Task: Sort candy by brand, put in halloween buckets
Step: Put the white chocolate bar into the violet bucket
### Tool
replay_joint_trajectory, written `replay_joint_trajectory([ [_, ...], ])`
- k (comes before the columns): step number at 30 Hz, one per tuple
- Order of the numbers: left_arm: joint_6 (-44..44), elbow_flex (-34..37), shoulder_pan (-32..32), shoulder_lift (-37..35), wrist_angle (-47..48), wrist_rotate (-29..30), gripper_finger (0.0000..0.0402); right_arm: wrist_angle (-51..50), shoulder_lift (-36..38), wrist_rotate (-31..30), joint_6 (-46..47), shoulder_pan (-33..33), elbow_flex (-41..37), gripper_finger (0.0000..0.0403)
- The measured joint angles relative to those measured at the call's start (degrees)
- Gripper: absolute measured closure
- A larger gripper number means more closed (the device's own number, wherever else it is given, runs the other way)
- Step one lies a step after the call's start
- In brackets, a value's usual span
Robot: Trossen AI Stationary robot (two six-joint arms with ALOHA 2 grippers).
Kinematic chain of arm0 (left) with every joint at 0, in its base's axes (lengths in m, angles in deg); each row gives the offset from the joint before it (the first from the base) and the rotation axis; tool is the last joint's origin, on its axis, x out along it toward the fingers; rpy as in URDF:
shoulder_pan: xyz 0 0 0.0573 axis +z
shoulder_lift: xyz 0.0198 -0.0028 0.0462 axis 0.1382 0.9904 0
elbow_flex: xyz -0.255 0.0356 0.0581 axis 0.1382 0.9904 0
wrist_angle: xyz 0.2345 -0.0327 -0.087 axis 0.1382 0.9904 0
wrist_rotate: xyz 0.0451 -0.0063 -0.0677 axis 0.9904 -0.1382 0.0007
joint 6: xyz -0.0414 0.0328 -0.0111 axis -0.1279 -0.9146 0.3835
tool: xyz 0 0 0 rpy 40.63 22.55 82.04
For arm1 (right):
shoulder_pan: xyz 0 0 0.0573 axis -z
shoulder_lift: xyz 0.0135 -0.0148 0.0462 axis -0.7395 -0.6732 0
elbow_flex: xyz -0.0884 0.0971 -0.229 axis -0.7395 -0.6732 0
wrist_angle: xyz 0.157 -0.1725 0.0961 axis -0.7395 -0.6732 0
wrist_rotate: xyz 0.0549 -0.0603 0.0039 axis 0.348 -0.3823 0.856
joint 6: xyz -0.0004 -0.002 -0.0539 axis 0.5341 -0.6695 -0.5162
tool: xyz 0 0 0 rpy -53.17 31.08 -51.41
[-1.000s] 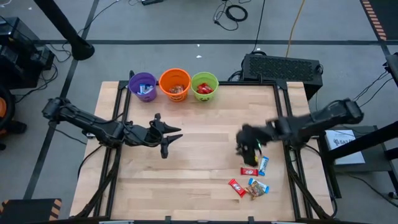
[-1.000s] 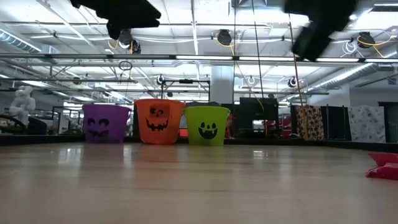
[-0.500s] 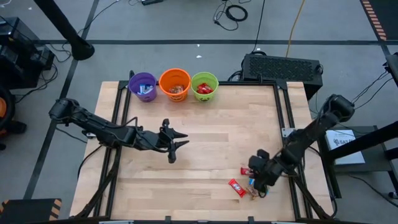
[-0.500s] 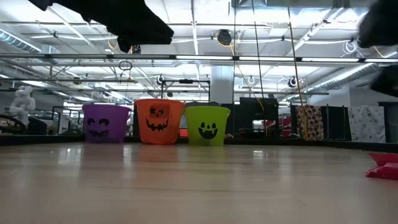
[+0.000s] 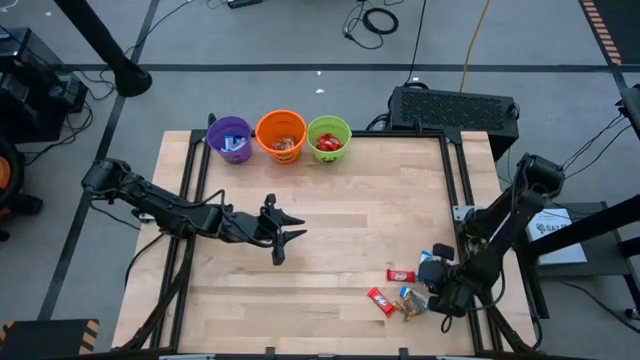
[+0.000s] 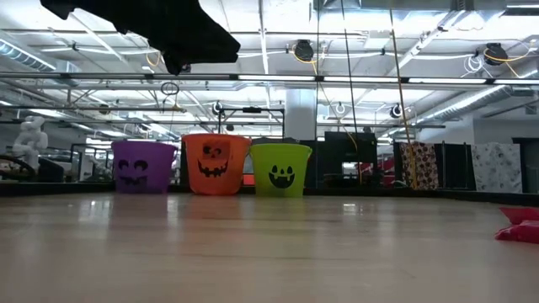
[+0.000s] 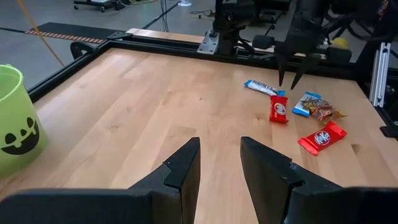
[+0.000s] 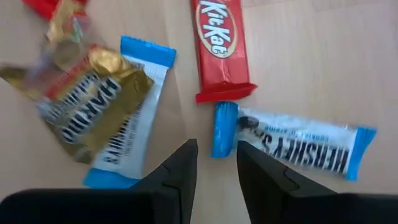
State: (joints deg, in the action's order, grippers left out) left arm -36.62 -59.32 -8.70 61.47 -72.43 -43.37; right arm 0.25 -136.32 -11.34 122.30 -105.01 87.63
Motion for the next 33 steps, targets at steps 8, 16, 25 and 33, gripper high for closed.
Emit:
replay_joint_trajectory([
  [8, 0.0, 0.0, 0.0, 0.0, 0.1, 0.0, 0.0279, 1.5, -8.5, -3.1, -4.4, -1.9, 0.6, 0.0298],
  [16, -1.2, 0.0, 0.0, 0.0, 0.1, 0.1, 0.0279, -14.3, -11.9, -3.0, -3.9, -2.1, 7.8, 0.0304],
  [25, -1.8, 0.0, 0.0, 0.0, 0.0, 0.1, 0.0279, -16.0, -11.8, -3.1, -1.6, -2.1, 8.0, 0.0347],
  [33, -3.2, 0.0, 0.1, 0.0, -0.1, 0.2, 0.0279, -28.8, -11.8, -2.9, 17.5, -0.7, 8.0, 0.032],
])
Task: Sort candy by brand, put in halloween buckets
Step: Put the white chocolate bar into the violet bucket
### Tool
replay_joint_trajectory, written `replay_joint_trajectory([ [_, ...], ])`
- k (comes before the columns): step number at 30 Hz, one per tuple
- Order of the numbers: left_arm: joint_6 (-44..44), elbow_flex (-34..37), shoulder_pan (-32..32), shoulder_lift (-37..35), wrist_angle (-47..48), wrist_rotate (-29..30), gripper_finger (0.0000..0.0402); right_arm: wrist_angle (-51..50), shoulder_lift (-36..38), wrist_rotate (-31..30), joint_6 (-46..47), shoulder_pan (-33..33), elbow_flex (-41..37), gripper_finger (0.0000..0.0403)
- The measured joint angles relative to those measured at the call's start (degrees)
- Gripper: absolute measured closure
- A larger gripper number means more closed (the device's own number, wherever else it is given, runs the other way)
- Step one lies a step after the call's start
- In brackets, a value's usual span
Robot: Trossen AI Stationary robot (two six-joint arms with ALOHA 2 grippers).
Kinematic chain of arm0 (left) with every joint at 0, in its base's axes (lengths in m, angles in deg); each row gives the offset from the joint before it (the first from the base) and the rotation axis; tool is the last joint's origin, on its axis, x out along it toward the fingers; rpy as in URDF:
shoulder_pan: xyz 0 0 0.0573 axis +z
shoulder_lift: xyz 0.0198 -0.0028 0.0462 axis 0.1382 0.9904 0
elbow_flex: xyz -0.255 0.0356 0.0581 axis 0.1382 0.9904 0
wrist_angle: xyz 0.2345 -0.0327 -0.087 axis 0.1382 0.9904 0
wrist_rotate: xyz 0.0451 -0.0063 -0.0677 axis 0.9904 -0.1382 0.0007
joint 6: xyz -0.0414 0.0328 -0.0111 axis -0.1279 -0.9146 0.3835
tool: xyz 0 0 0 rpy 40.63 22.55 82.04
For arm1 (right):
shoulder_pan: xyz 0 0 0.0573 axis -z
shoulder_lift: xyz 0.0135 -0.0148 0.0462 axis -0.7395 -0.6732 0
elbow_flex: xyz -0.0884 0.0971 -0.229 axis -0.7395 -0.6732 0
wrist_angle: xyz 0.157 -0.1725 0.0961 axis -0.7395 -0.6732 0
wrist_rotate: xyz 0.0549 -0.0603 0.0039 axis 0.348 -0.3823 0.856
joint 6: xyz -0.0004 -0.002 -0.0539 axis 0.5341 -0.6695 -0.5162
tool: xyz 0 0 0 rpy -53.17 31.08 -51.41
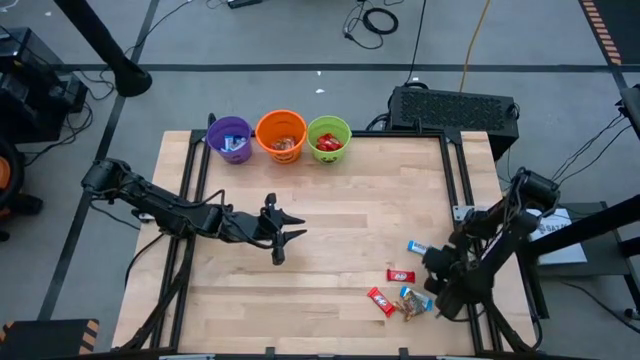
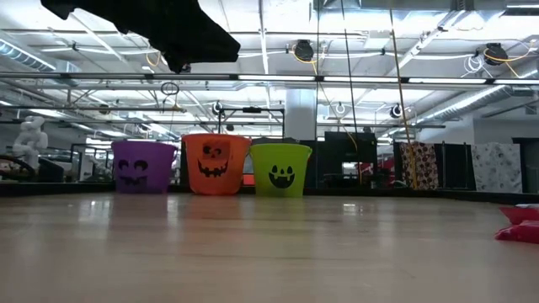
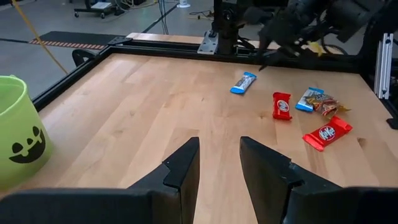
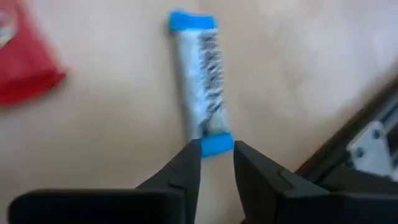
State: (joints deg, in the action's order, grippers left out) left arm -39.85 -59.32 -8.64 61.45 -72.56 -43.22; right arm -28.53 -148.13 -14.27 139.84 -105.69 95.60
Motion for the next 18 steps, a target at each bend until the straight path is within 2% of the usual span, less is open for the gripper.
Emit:
replay_joint_trajectory([
  [3, -1.3, 0.0, 0.1, 0.0, -0.7, 0.0, 0.0279, -0.5, 0.0, -0.2, -2.7, 3.8, 0.0, 0.0292],
  [8, -2.6, 0.0, 0.5, 0.0, -2.3, 0.1, 0.0279, 1.1, 0.1, -0.5, -19.6, 8.1, 0.0, 0.0236],
  [10, -3.4, 0.0, 0.5, 0.0, -2.6, 0.2, 0.0279, 1.1, 0.1, -1.0, -23.4, 8.4, 0.0, 0.0218],
  [13, -4.5, 0.0, 0.5, 0.0, -2.4, 0.2, 0.0279, 2.6, 1.1, -4.0, -23.7, 9.0, 0.1, 0.0199],
  [18, -5.7, 0.0, 0.5, 0.0, -2.4, 0.2, 0.0279, 11.0, 3.0, -13.0, -26.6, 9.4, 0.3, 0.0193],
])
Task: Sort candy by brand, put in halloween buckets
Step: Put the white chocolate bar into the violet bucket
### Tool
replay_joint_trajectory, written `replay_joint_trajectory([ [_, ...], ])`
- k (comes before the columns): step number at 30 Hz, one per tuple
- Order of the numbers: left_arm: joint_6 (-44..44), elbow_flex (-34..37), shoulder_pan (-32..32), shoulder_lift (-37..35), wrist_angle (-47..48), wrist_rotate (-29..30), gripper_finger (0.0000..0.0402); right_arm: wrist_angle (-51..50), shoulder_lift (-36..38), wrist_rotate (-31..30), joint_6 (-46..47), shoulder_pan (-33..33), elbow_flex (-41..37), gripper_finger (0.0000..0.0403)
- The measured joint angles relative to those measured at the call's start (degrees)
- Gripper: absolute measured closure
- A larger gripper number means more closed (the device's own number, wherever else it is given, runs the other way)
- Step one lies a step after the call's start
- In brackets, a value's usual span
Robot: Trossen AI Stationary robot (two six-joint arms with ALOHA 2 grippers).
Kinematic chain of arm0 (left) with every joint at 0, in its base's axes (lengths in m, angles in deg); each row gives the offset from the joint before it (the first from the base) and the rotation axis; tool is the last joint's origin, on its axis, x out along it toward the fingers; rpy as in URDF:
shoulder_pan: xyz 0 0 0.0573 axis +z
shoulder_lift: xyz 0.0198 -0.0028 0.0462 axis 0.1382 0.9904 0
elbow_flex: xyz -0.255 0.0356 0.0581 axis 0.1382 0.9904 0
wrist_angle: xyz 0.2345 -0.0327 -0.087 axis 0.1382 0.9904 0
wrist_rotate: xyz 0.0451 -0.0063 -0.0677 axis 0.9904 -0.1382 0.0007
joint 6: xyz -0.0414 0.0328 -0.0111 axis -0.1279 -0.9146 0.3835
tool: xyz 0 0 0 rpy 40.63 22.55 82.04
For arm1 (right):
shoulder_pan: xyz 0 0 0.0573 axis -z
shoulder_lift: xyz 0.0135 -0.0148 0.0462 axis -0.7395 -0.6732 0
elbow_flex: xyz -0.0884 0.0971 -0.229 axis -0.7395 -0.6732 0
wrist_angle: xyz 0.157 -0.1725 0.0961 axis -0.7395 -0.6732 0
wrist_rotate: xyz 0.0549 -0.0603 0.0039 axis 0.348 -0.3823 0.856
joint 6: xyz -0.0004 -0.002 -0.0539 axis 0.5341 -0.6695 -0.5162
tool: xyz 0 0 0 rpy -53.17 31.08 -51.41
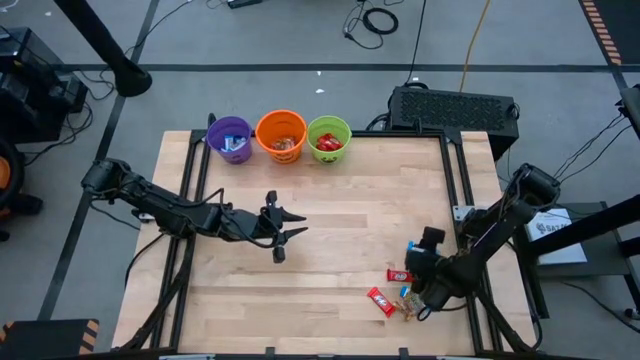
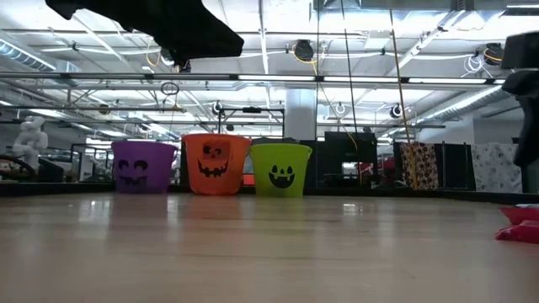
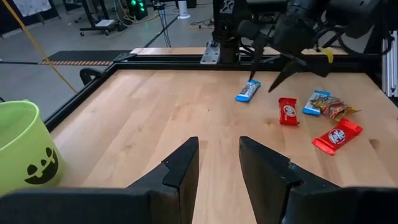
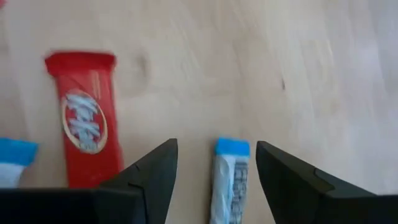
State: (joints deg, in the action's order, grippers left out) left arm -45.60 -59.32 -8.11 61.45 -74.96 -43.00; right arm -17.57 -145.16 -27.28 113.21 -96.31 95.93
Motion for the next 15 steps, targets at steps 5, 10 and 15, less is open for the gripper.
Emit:
replay_joint_trajectory([
  [5, 0.0, 0.0, 0.0, 0.0, 0.0, 0.0, 0.0279, 0.0, -1.3, -2.8, -2.0, 2.4, 0.0, 0.0193],
  [10, 0.0, 0.0, 0.0, 0.0, -0.2, 0.0, 0.0279, 2.3, -1.9, -0.7, -3.5, 7.6, 0.0, 0.0193],
  [15, 0.2, 0.0, 0.0, 0.0, -0.3, 0.0, 0.0279, 3.3, -1.9, 5.4, -4.3, 11.6, -1.5, 0.0193],
])
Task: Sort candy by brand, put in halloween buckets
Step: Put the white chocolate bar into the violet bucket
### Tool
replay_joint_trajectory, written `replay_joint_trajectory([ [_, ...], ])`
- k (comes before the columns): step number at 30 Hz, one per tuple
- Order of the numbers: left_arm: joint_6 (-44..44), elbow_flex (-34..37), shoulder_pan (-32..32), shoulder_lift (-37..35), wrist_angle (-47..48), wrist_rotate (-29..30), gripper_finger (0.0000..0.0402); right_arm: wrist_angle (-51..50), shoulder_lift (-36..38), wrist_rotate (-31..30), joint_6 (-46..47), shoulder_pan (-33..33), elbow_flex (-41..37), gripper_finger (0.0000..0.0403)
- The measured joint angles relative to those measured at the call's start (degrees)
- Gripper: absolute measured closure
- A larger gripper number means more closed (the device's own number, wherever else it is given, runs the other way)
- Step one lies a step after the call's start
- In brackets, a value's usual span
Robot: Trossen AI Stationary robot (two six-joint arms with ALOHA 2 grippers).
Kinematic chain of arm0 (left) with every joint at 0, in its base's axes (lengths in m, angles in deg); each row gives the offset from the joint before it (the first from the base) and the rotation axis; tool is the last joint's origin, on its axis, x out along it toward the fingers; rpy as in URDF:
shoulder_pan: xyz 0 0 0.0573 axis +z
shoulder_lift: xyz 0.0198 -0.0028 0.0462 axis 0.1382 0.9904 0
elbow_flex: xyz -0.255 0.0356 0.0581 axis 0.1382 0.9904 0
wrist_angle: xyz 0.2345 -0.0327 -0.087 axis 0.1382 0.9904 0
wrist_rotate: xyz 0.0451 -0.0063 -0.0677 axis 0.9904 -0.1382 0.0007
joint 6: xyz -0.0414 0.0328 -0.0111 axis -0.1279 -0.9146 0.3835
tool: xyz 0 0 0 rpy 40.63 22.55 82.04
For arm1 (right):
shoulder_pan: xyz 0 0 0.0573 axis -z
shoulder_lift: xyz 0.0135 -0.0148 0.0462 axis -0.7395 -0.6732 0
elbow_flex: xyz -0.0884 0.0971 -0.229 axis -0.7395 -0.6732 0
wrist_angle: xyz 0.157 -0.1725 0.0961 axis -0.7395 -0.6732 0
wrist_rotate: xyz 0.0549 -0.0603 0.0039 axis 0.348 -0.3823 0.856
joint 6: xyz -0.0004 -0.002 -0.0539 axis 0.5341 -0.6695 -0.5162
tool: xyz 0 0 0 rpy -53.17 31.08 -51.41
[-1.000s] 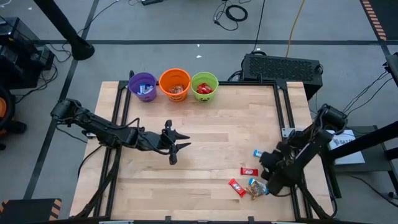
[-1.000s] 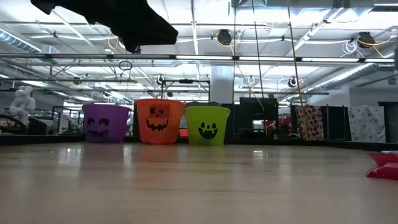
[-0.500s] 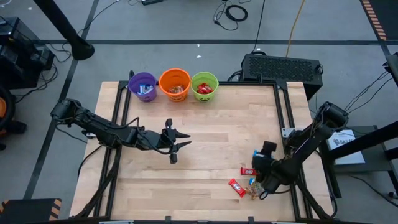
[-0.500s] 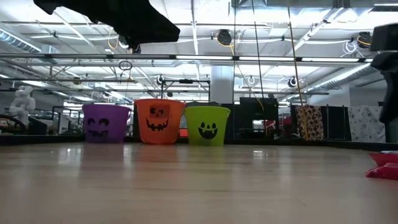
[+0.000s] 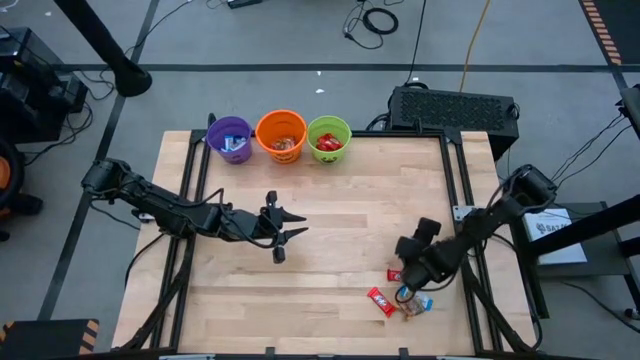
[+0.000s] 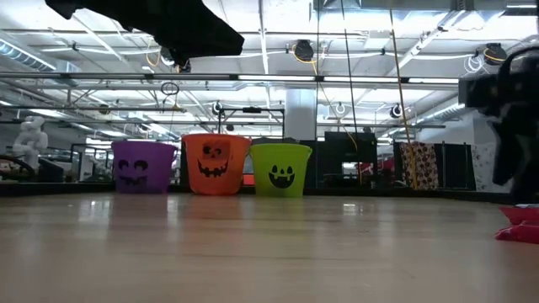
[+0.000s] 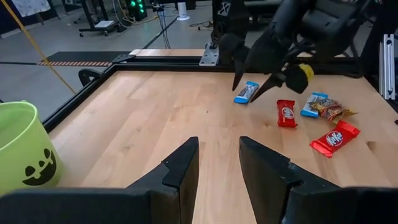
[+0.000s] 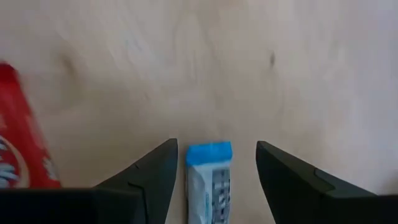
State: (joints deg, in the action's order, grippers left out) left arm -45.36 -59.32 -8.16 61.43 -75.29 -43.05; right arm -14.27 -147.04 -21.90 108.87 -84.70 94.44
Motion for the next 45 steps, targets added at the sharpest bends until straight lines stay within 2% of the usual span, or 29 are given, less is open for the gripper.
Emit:
replay_joint_trajectory([
  [6, -0.1, 0.0, 0.0, 0.0, 0.1, 0.0, 0.0279, 4.9, 0.0, 4.6, -0.2, 2.2, -1.6, 0.0193],
  [9, -0.3, 0.0, 0.0, 0.0, 0.1, -0.3, 0.0279, 14.1, 0.3, 4.6, -5.3, 2.6, -1.6, 0.0193],
  [11, -0.3, 0.0, 0.0, 0.0, 0.1, -0.3, 0.0279, 16.1, 0.9, 4.5, -7.8, 2.9, -0.8, 0.0193],
  [14, -0.2, 0.0, 0.0, 0.0, 0.2, -0.3, 0.0279, 4.6, 1.5, 6.2, -2.7, 3.1, 2.8, 0.0193],
  [18, -0.2, 0.0, -0.1, 0.0, 0.3, -0.3, 0.0279, -15.7, 1.5, 13.2, 7.5, 0.4, 7.8, 0.0193],
  [21, -0.1, 0.0, -0.1, 0.0, 0.2, -0.3, 0.0279, -21.7, 1.5, 17.7, 10.4, -1.3, 7.7, 0.0194],
  [24, 0.1, 0.0, -0.1, 0.0, 0.1, -0.3, 0.0279, -20.6, 1.5, 20.6, 11.4, -2.7, 5.0, 0.0201],
  [32, 1.6, 0.0, -0.1, 0.0, -0.3, -0.3, 0.0279, -17.1, 1.2, 20.3, 14.5, -3.7, -2.2, 0.0235],
  [45, 1.6, 0.0, -0.1, 0.0, -3.4, -0.3, 0.0279, -4.3, -2.1, 14.6, 12.0, -3.5, -1.7, 0.0243],
])
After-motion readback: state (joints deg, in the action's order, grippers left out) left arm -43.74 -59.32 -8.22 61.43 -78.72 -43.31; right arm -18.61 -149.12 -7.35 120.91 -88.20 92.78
